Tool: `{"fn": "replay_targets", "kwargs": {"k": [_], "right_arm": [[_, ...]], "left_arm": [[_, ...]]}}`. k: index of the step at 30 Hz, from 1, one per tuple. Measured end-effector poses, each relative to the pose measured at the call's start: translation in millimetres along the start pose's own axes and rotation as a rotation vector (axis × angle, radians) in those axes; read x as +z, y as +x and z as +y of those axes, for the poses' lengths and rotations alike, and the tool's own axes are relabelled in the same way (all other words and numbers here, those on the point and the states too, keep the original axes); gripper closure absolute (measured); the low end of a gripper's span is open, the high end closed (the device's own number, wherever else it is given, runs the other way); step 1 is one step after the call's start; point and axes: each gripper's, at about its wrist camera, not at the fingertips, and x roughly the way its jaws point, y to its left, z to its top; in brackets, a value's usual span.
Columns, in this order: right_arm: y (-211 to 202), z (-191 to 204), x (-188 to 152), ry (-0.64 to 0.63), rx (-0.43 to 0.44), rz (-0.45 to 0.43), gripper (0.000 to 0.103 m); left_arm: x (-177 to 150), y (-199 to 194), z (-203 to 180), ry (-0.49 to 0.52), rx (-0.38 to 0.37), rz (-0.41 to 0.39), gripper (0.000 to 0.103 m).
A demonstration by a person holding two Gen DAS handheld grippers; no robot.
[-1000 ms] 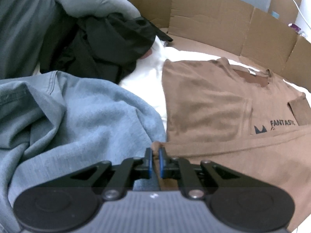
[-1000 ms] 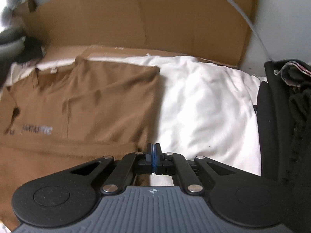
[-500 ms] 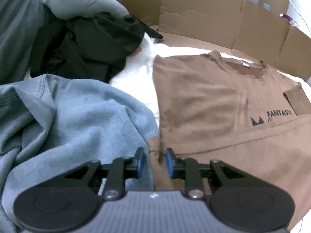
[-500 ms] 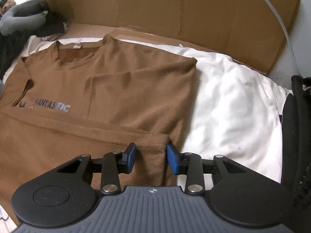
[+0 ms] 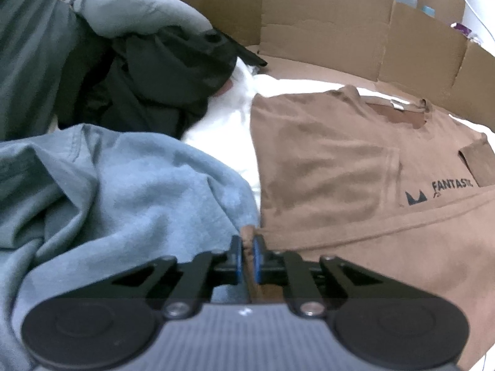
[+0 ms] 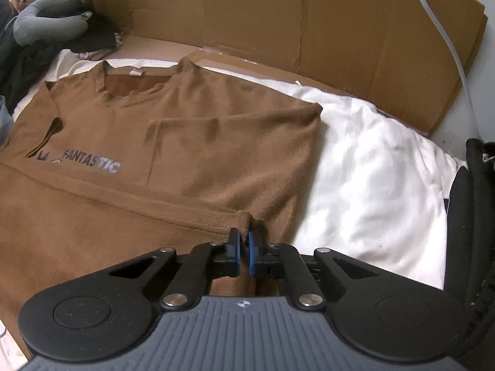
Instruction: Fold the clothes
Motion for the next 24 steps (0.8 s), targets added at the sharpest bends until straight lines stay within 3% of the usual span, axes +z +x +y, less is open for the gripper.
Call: {"fn": "replay_targets", "kwargs": {"k": [12,19,24], "right_arm": [[-47,-15,6,0.099,-0.026,-0.1,0.102],[-62,-21,15,0.132,-0.059,-0.159,0.102],[-56,-20,17,0.101,-0.074,-0.143,0.102]], "left_arm": [[15,-42,-7,-0.028,0.039,-0.061,0.097],[41,-51,-13,-0.04,0.052,-0.107,0.097],[43,-33,-20,0.011,0.084,-0.056,0.097]]}}
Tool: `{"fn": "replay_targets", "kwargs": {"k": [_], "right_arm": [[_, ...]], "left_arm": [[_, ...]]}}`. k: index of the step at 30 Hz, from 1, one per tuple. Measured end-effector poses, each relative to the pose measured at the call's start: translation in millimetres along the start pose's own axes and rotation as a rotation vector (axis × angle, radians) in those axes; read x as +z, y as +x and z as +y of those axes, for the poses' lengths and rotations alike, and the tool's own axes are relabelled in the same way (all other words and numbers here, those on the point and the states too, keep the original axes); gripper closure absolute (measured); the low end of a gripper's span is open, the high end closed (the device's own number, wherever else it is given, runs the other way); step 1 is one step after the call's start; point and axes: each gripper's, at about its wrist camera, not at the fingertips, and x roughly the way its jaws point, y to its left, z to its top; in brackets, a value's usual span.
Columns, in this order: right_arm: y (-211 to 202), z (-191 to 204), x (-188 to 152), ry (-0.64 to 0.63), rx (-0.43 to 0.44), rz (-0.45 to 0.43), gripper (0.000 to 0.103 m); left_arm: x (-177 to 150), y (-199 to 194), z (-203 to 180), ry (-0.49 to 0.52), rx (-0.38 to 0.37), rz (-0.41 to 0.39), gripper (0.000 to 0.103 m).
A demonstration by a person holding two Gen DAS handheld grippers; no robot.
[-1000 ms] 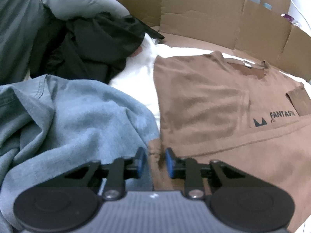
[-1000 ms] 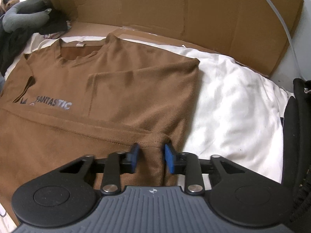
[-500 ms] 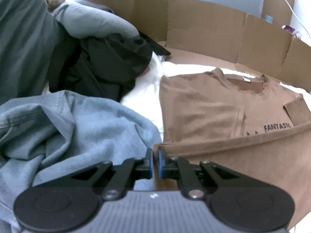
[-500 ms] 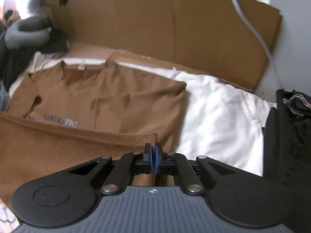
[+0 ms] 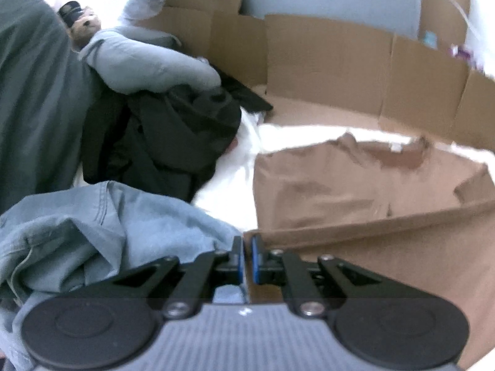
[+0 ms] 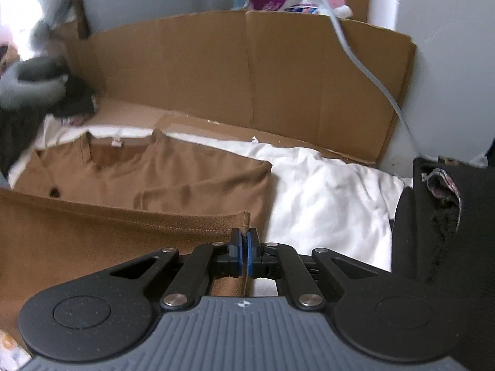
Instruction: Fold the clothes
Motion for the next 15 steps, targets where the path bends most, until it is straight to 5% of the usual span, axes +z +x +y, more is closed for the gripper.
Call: {"fn": "replay_targets", "kwargs": {"k": [9,11,15], "right_arm": [[42,16,-27,-0.039,-0.026,0.122,0.094],[45,14,-28,-0.033,-0.027,0.122,0.068],[49,10,-27,0.0,-0.013,0.105,0.065]], "left_arm": [[-25,36,9,-0.025,0.023,0.06,0.097],[-27,39,13,-0.034,0.017,0.062,0.097],[-32,44,18,-0.048,0.004,0.059,0.097]]}}
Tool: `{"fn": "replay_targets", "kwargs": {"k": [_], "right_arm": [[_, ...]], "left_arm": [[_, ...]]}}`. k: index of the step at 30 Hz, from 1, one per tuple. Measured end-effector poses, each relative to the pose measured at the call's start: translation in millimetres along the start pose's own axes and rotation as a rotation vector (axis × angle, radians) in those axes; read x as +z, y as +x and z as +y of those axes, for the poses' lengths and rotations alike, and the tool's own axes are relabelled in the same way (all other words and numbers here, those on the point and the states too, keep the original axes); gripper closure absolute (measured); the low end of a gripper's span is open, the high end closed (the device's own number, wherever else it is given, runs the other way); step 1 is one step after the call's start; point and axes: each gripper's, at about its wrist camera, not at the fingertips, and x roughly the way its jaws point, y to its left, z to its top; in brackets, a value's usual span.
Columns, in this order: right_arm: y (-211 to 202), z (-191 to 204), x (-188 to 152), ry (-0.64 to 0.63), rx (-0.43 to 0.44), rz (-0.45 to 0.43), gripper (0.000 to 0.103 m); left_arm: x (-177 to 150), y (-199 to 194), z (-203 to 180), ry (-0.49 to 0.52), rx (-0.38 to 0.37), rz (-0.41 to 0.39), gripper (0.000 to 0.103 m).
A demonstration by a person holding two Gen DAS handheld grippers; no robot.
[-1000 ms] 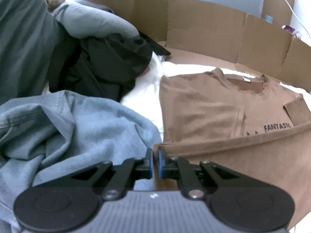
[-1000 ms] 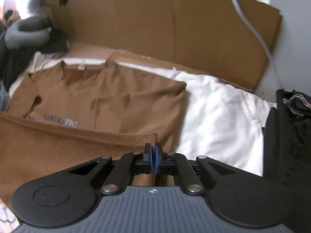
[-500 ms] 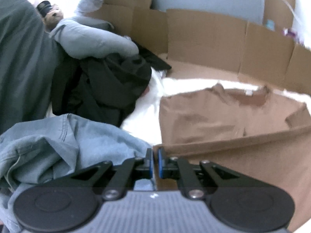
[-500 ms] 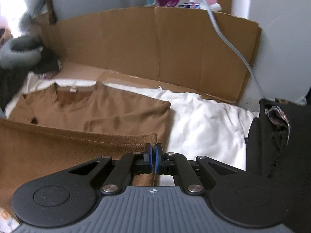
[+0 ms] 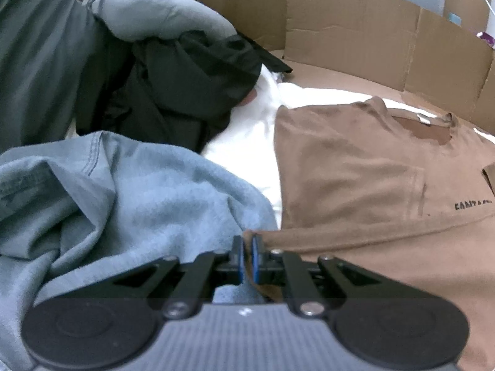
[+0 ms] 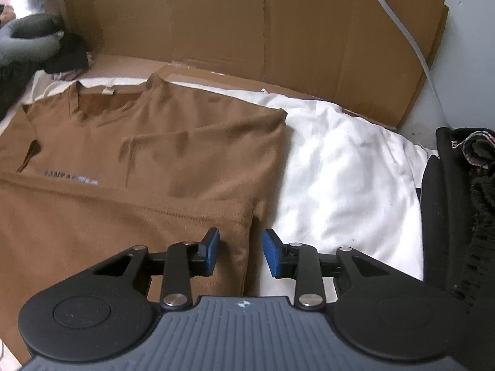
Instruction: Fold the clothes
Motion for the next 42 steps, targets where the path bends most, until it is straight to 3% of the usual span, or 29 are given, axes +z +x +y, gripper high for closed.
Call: {"fn": "replay_targets", "kwargs": {"k": [12,15,17,18,22,31,37,39,42], "right_arm": [[31,-9,10,0.132,0.026,0.059,0.064],[29,-5,9,0.083,0.029,0.063,0.077],[26,-3,9,0.051,0.031,0.06,0.096],[24,-4,9,0.047,0.035,0.057,0.099],[10,-10,13,0.046,0.055,0.036,0.101],[-34,-13,9,0.04,0.068,-0.026,0.101],[-32,-9,4,0.022,0.053,-0.033,0.101],[-33,-9,4,0.023,0.052,-0.038,0.101],[-34,-9,5,0.025,0.049,-0.047,0.101]], "left_arm": [[-4,1,4,-0.003,-0.021,-0.008,0.097],[-5,-1,2,-0.002,-0.015,-0.007,0.097],[-5,-4,1,0.0,-0.011,-0.006,0.097],[-5,-5,1,0.0,-0.009,-0.005,0.097],[-5,-18,0,0.005,0.017,-0.014,0.102],[-2,-46,14,-0.059,0.028,-0.021,0.102],[3,-34,6,-0.084,0.003,0.003,0.092],[5,-28,0,-0.075,-0.005,0.005,0.072],[6,-15,-6,-0.063,-0.016,0.009,0.063]]}}
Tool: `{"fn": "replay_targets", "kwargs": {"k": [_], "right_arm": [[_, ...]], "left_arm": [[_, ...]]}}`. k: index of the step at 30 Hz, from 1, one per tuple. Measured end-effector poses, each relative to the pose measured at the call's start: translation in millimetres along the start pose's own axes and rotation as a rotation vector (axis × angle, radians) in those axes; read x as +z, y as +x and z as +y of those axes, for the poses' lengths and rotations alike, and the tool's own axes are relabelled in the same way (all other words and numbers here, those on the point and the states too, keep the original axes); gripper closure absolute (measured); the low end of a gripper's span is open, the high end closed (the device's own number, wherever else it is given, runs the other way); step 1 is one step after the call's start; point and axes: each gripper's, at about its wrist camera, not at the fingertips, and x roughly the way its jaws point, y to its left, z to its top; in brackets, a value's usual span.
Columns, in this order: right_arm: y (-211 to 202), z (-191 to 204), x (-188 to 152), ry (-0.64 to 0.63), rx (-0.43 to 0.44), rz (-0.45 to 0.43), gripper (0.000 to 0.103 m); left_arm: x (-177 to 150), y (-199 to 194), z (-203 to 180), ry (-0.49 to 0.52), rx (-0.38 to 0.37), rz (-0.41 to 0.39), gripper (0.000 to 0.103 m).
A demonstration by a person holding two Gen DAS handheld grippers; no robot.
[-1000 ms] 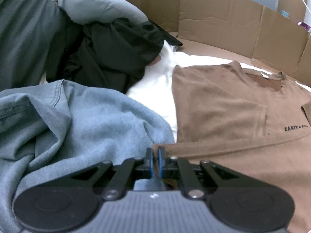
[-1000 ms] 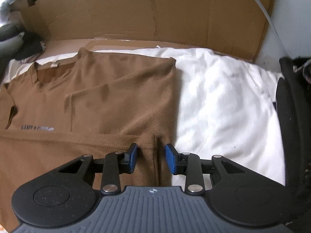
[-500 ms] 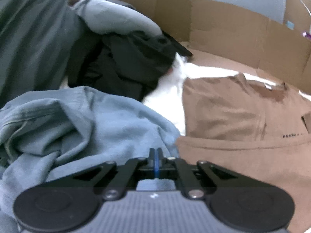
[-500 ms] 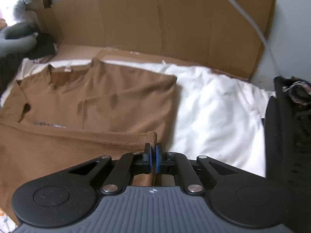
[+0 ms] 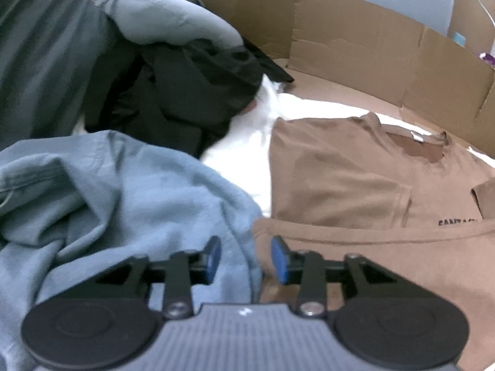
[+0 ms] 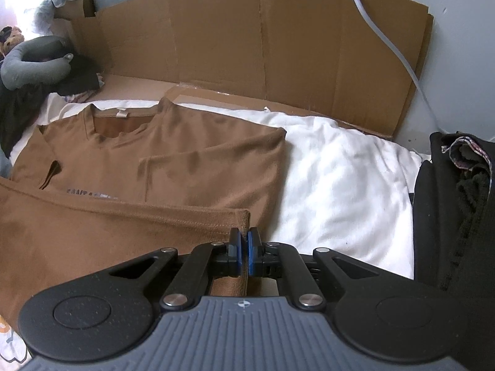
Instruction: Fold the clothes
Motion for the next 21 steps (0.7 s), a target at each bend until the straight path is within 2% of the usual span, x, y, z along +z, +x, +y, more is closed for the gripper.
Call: {"fn": "replay_targets", "kwargs": {"k": [4,7,8,9,10,11,15,21], "right_arm": [[0,1,-3,0.004,-0.006,-0.002,0.101],[1,4,-7,0.005,-0.006,0.002,0.101],[1,5,-8,0.004,-0.006,0.003,0.101],[1,5,-9,0.005,-0.007,0.003,0.101],[1,5,-9,0.007,-0.008,0.003,0.101],[1,5,-10,0.009,-0.01,0.003,0.101],[-3,3,-10,0.023,-0.01,-0.007,0.101],[-28,1,-8,0.027,-0.01,-0.054,0.101]], "left_arm": [[1,18,-3,-0.029,-0.035,0.021,0.063],[1,35,-3,-0.051,-0.012,0.079,0.063],[1,36,0,-0.079,-0.017,0.083,0.064],[0,37,3,-0.108,-0.023,0.087,0.072],[0,35,5,-0.126,-0.034,0.076,0.08],[0,33,6,-0.132,-0.053,0.076,0.095],[-1,13,1,-0.082,-0.042,0.033,0.097],[9,-24,0,-0.078,-0.064,-0.057,0.097]]}}
